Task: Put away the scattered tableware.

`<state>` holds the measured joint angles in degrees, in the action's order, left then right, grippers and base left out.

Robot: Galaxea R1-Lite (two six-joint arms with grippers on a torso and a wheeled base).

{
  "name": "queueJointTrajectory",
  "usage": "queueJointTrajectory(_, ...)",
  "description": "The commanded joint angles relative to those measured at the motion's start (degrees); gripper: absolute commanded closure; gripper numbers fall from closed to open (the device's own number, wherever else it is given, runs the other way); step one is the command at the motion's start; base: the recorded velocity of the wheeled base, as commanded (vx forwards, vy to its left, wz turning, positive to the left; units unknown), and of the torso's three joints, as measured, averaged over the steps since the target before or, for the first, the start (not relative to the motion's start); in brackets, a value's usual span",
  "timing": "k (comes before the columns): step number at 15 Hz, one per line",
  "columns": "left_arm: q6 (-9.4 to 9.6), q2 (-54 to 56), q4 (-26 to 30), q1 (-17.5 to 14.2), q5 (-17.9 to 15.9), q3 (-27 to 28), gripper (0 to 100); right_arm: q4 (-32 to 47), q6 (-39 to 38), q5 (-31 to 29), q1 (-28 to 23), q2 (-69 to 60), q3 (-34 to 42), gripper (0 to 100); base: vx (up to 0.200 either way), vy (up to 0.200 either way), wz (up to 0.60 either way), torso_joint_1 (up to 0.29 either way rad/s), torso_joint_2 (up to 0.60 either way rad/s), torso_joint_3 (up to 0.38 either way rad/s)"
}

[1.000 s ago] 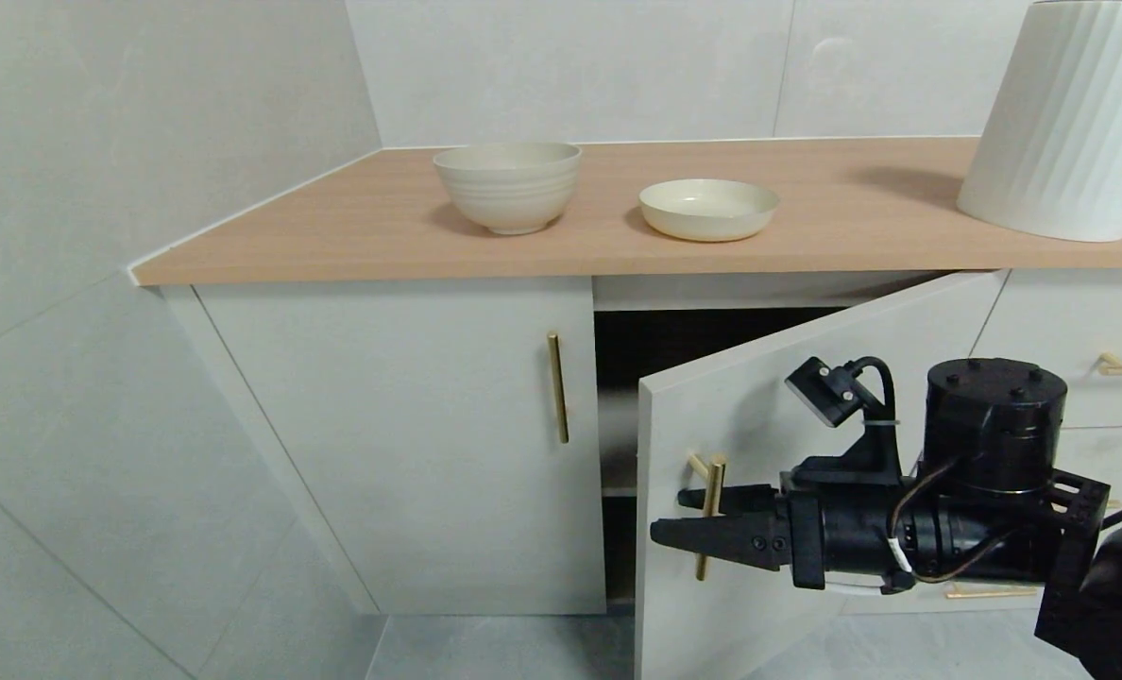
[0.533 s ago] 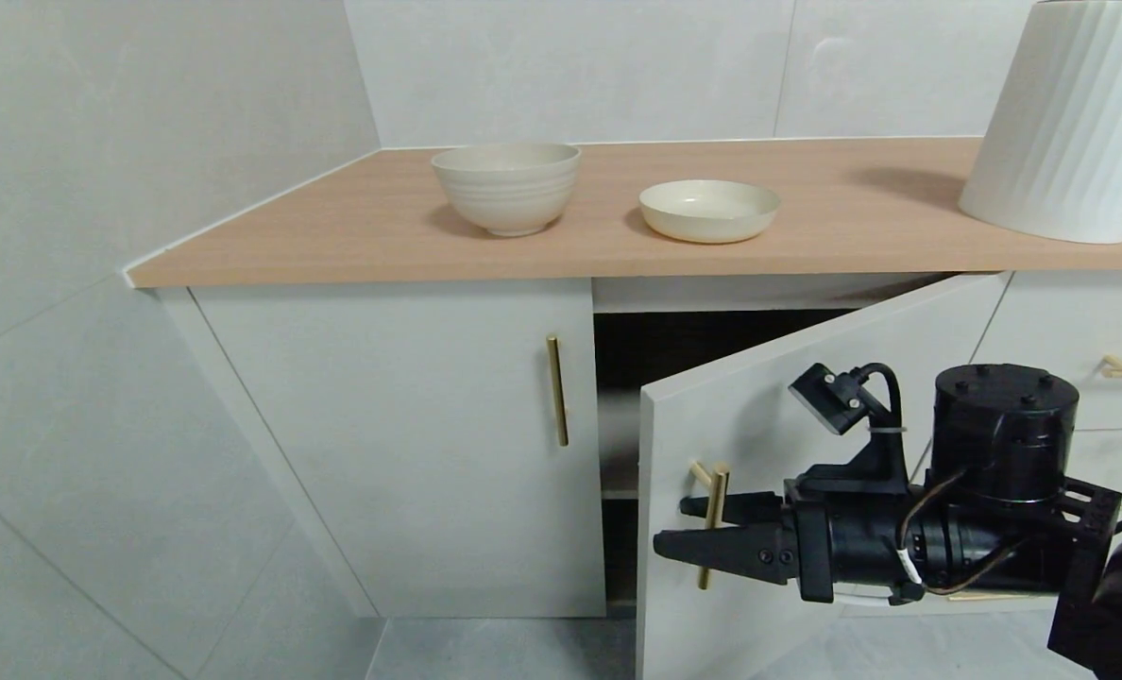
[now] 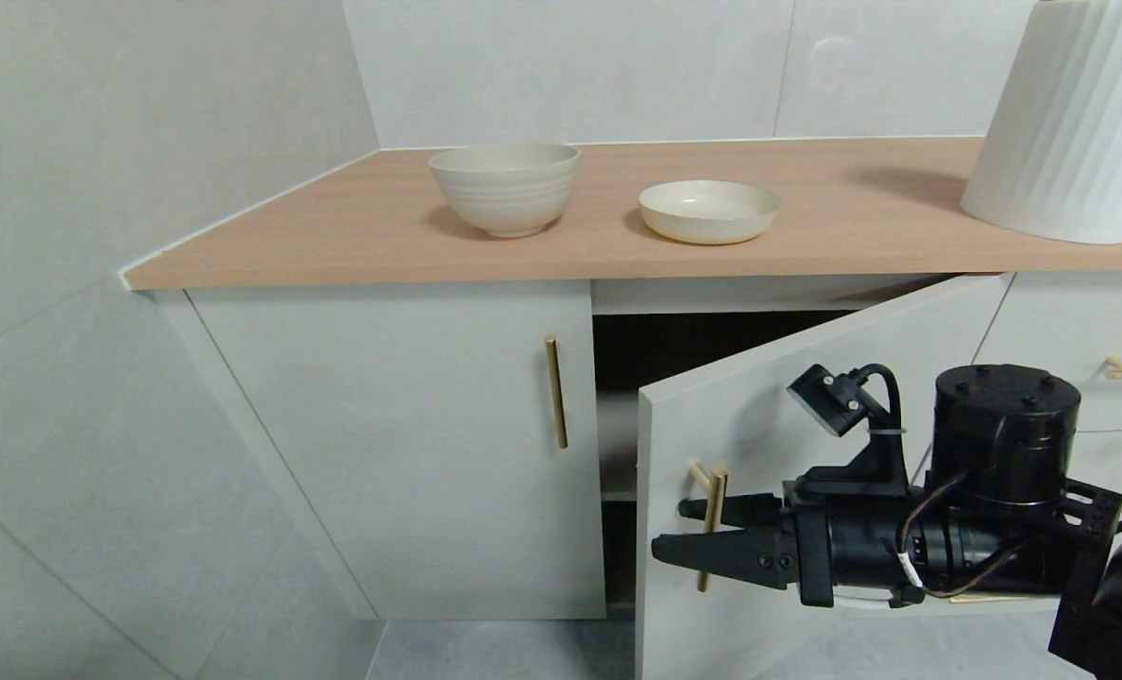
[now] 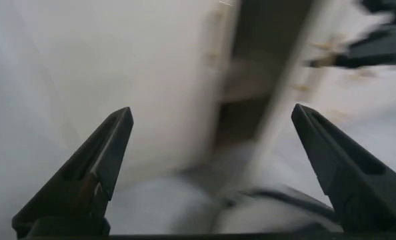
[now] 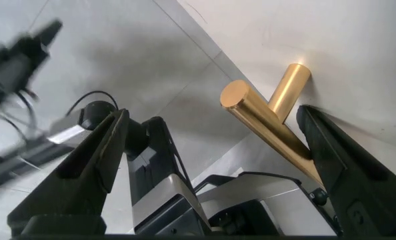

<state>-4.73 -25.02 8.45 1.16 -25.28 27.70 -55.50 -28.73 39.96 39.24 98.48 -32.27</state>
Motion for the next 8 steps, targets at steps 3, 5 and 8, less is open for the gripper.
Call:
queueJointTrajectory(3,-2.13,-38.5,-7.4,8.2,-15.8,12.3,0,-0.6,0.1,0.1,0.4,0.6,-0.2,0,0.000,0.000,0.00,0.000,0.00,0.000)
queueJointTrajectory(5,-3.00,-44.0,-11.4,14.3,-15.7,11.1,0,-1.1,0.1,0.1,0.4,1.1,-0.1,0,0.000,0.000,0.00,0.000,0.00,0.000)
queueJointTrajectory(8,-6.87,-51.7,-19.8,22.3,-15.6,8.6,0,-2.2,0.1,0.0,0.4,1.7,0.0,0,0.000,0.000,0.00,0.000,0.00,0.000)
